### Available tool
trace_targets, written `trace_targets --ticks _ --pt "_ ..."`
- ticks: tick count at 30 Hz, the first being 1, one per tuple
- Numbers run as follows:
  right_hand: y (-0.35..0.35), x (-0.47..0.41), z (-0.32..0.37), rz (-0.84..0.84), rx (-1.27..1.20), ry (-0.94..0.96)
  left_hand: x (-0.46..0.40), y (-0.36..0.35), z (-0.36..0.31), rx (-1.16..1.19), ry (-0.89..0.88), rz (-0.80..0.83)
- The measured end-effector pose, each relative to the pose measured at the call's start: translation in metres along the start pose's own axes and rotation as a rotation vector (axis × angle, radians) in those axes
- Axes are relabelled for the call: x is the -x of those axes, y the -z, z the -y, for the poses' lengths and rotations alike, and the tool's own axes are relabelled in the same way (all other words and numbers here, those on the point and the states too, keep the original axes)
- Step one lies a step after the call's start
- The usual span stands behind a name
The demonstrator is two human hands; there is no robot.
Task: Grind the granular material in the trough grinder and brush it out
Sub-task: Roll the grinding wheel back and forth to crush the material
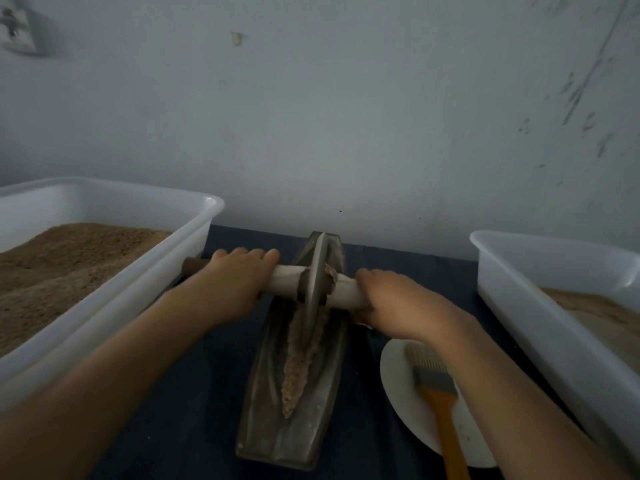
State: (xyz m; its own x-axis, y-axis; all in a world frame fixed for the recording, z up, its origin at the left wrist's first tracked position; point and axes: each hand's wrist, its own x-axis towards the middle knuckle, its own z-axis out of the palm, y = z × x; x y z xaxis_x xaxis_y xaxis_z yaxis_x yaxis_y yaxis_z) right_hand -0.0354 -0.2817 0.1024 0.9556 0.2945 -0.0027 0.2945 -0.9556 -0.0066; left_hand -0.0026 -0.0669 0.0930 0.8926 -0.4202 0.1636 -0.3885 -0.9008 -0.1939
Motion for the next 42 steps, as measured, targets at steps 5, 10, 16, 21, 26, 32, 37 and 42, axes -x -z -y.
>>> trace_targets --ticks 5,10,16,21,26,32,37,42 --pt "-0.011 -0.005 -0.005 -0.187 0.017 0.032 -0.004 -0.023 -0.001 -0.056 0.027 -0.239" --pt "-0.015 -0.003 -0.006 -0.269 0.030 0.070 0.000 -0.033 0.002 0.071 0.065 -0.268" --pt "-0.020 -0.001 -0.007 -0.327 -0.005 0.051 0.044 -0.045 -0.017 0.521 0.168 -0.617" --pt "-0.026 0.002 -0.005 -0.341 -0.069 -0.032 0.077 -0.047 -0.039 1.089 0.440 -0.463" --pt "-0.014 0.012 -0.010 -0.343 -0.277 -0.130 0.081 -0.034 -0.044 1.453 0.493 0.019" --pt "0.008 0.013 -0.043 -0.430 -0.473 -0.249 0.084 -0.043 -0.046 1.788 0.435 0.247" --pt "0.001 0.018 -0.085 -0.380 -0.429 -0.533 0.081 -0.053 -0.043 1.860 0.444 0.301" --pt "-0.025 0.015 -0.100 -0.267 -0.517 -0.720 0.080 -0.050 -0.045 1.865 0.463 0.315"
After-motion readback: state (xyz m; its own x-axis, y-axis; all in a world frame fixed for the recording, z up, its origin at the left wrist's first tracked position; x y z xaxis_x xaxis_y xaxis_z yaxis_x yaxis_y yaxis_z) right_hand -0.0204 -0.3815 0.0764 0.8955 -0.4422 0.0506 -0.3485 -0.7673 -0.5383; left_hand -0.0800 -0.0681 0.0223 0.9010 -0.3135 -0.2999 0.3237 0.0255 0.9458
